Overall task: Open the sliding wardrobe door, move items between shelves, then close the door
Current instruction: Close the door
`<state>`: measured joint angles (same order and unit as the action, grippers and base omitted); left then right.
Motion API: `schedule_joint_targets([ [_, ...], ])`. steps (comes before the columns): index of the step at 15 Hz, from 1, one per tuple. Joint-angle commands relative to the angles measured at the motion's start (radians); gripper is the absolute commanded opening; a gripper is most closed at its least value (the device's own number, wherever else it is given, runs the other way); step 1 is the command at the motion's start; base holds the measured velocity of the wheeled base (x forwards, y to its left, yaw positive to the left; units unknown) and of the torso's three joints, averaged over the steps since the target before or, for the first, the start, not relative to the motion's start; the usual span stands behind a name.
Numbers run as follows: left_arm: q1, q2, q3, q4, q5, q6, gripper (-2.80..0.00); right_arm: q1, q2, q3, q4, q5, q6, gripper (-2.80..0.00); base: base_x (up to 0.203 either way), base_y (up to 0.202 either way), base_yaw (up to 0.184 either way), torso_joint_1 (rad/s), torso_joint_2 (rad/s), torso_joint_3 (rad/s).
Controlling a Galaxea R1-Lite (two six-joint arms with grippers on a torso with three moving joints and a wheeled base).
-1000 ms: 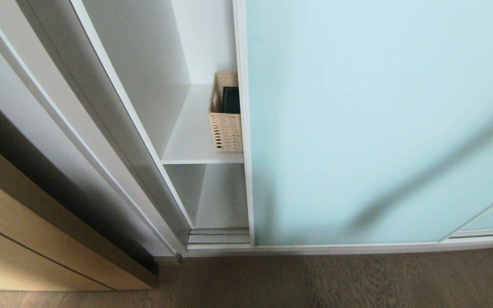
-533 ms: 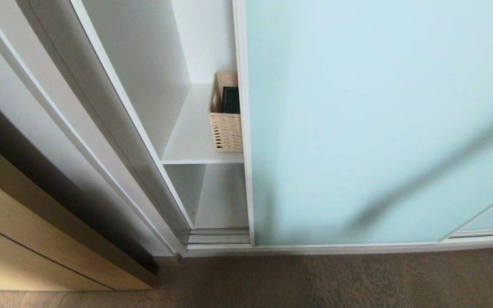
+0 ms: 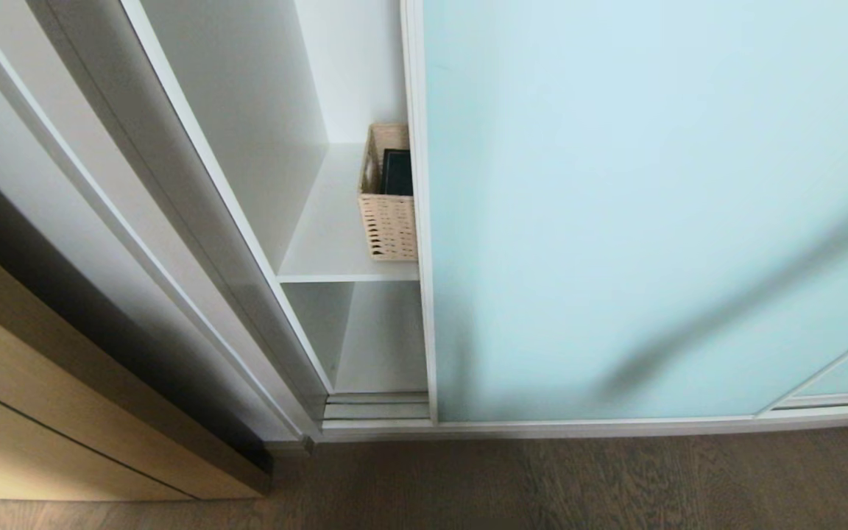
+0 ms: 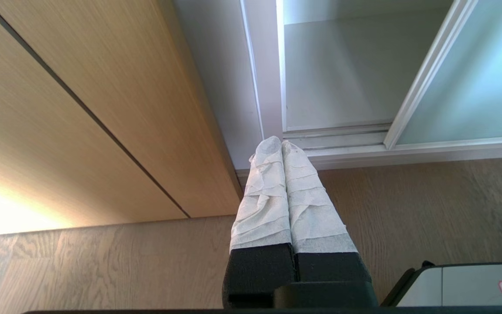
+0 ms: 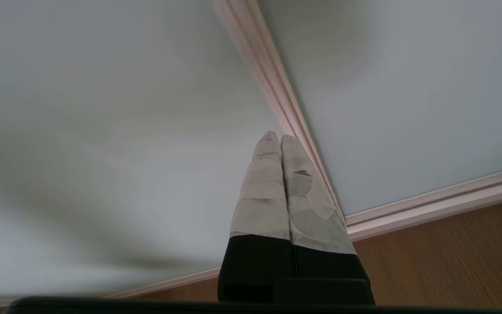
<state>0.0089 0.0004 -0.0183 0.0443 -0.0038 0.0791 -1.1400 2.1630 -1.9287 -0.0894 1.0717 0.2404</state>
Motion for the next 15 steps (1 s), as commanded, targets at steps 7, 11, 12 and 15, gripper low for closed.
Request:
schedule_joint_targets([
  [7, 0.000, 0.001, 0.000, 0.000, 0.000, 0.002, -2.80, 0.060, 0.031, 0.001, -0.003, -0.007, 0.002, -2.80, 0.000, 0.000, 0.000, 0.000, 0.00, 0.000],
  [11, 0.000, 0.001, 0.000, 0.000, 0.001, 0.001, -2.80, 0.075, 0.052, -0.001, -0.059, -0.078, 0.003, -2.80, 0.000, 0.000, 0.000, 0.000, 0.00, 0.000],
  [12, 0.000, 0.002, 0.000, 0.000, 0.000, 0.001, -2.80, 0.074, 0.057, 0.001, -0.060, -0.089, 0.011, -2.80, 0.000, 0.000, 0.000, 0.000, 0.00, 0.000],
  [15, 0.000, 0.001, 0.000, 0.000, -0.001, 0.001, -2.80, 0.076, 0.074, -0.001, -0.068, -0.106, 0.039, -2.80, 0.000, 0.000, 0.000, 0.000, 0.00, 0.000],
])
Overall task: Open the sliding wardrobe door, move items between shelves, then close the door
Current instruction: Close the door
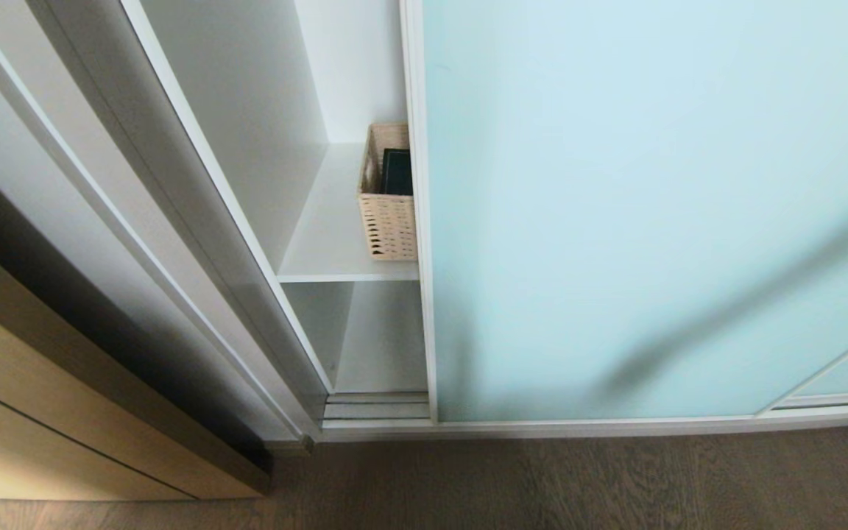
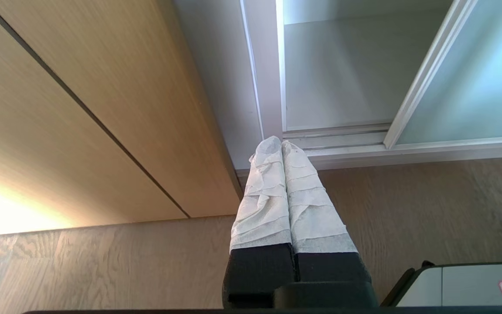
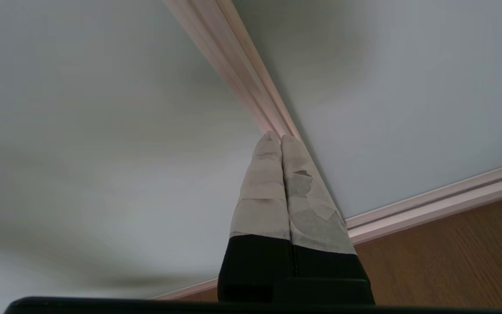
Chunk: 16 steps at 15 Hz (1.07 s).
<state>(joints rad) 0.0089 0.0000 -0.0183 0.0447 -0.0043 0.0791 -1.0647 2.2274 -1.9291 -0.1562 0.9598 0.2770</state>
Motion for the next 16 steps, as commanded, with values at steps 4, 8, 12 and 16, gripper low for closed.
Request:
schedule_joint_targets([
  [4, 0.000, 0.002, 0.000, 0.000, 0.001, 0.001, -2.80, 0.029, 0.036, 0.002, -0.032, -0.113, 0.004, -2.80, 0.000, 0.000, 0.000, 0.000, 0.00, 0.000],
  [8, 0.000, 0.002, 0.000, 0.000, 0.000, 0.001, -2.80, 0.051, 0.040, 0.009, -0.039, -0.118, 0.013, -2.80, 0.000, 0.000, 0.000, 0.000, 0.00, 0.000],
  [12, 0.000, 0.002, 0.000, 0.000, 0.000, 0.001, -2.80, 0.078, 0.038, 0.007, -0.041, -0.119, 0.018, -2.80, 0.000, 0.000, 0.000, 0.000, 0.00, 0.000],
  [16, 0.000, 0.002, 0.000, 0.000, 0.000, 0.001, -2.80, 0.077, 0.057, -0.001, -0.075, -0.125, 0.032, -2.80, 0.000, 0.000, 0.000, 0.000, 0.00, 0.000],
])
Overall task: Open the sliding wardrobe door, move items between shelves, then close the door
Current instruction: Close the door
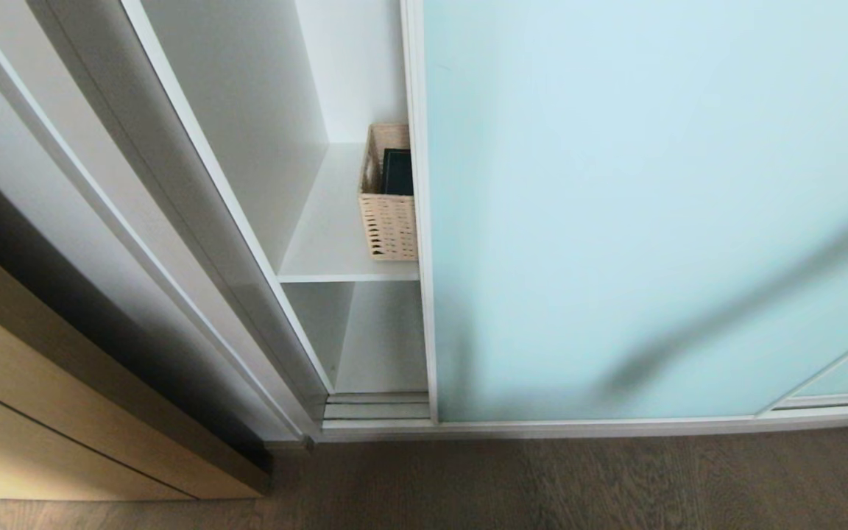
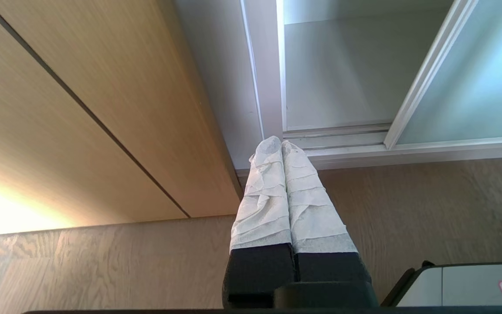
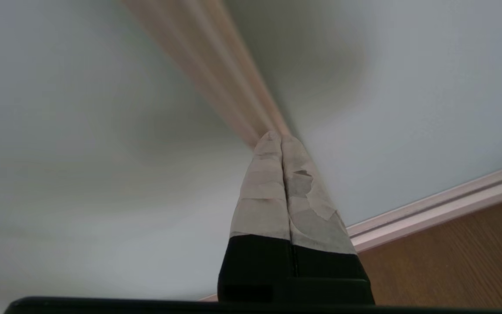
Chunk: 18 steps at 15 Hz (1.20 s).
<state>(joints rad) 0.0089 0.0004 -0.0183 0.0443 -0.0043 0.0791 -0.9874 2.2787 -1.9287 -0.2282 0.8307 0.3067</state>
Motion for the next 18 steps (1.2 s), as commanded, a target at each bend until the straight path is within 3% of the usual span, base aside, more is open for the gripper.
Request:
schedule_joint_targets([
  [1, 0.000, 0.001, 0.000, 0.000, 0.000, 0.001, -2.80, 0.000, 0.006, -0.001, -0.005, 0.000, 0.005, -2.80, 0.000, 0.000, 0.000, 0.000, 0.00, 0.000],
  [11, 0.000, 0.001, 0.000, 0.000, 0.001, 0.001, -2.80, -0.007, 0.049, -0.012, -0.049, -0.021, 0.006, -2.80, 0.000, 0.000, 0.000, 0.000, 0.00, 0.000],
  [18, 0.000, 0.001, 0.000, 0.000, 0.001, 0.001, -2.80, 0.037, 0.061, -0.010, -0.048, -0.062, 0.000, -2.80, 0.000, 0.000, 0.000, 0.000, 0.00, 0.000],
])
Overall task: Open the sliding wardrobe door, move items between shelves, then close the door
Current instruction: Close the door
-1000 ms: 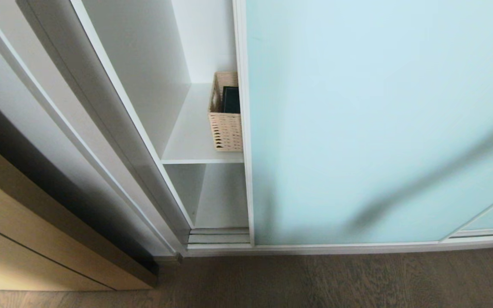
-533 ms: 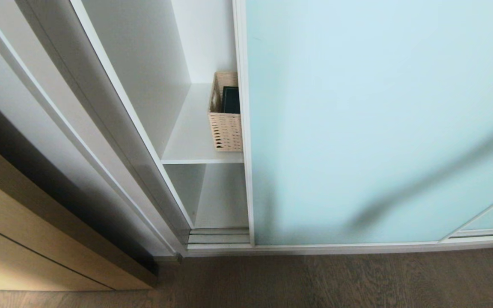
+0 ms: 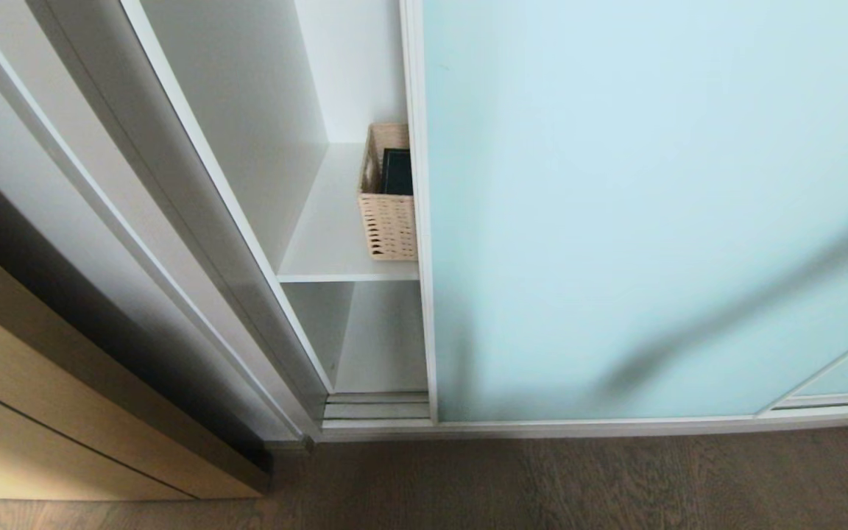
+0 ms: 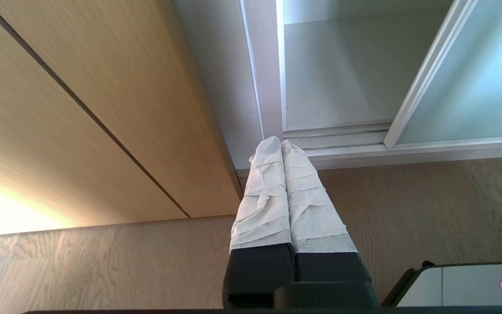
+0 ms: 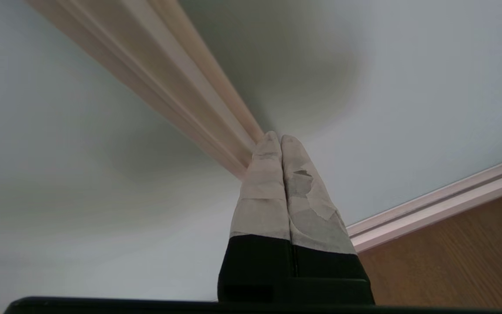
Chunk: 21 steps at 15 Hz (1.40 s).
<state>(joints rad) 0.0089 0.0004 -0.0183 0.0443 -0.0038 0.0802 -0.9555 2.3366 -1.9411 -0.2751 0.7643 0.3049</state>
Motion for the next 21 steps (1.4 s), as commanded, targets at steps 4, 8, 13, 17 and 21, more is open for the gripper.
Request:
schedule_joint_targets([
  [4, 0.000, 0.001, 0.000, 0.000, -0.001, 0.000, -2.80, 0.016, 0.017, 0.001, -0.003, 0.004, 0.002, -2.80, 0.000, 0.000, 0.000, 0.000, 0.00, 0.000],
  [8, 0.000, 0.001, 0.000, 0.000, -0.001, 0.000, -2.80, 0.046, 0.008, 0.014, 0.000, -0.031, 0.001, -2.80, 0.000, 0.000, 0.000, 0.000, 0.00, 0.000],
  [13, 0.000, 0.001, 0.000, 0.000, 0.001, 0.000, -2.80, 0.096, -0.027, 0.056, -0.001, -0.114, 0.000, -2.80, 0.000, 0.000, 0.000, 0.000, 0.00, 0.000],
  [17, 0.000, 0.001, 0.000, 0.000, -0.001, 0.000, -2.80, 0.114, -0.095, 0.158, -0.002, -0.109, -0.003, -2.80, 0.000, 0.000, 0.000, 0.000, 0.00, 0.000],
  [21, 0.000, 0.001, 0.000, 0.000, -0.001, 0.000, -2.80, 0.116, -0.137, 0.220, -0.003, -0.108, -0.024, -2.80, 0.000, 0.000, 0.000, 0.000, 0.00, 0.000],
])
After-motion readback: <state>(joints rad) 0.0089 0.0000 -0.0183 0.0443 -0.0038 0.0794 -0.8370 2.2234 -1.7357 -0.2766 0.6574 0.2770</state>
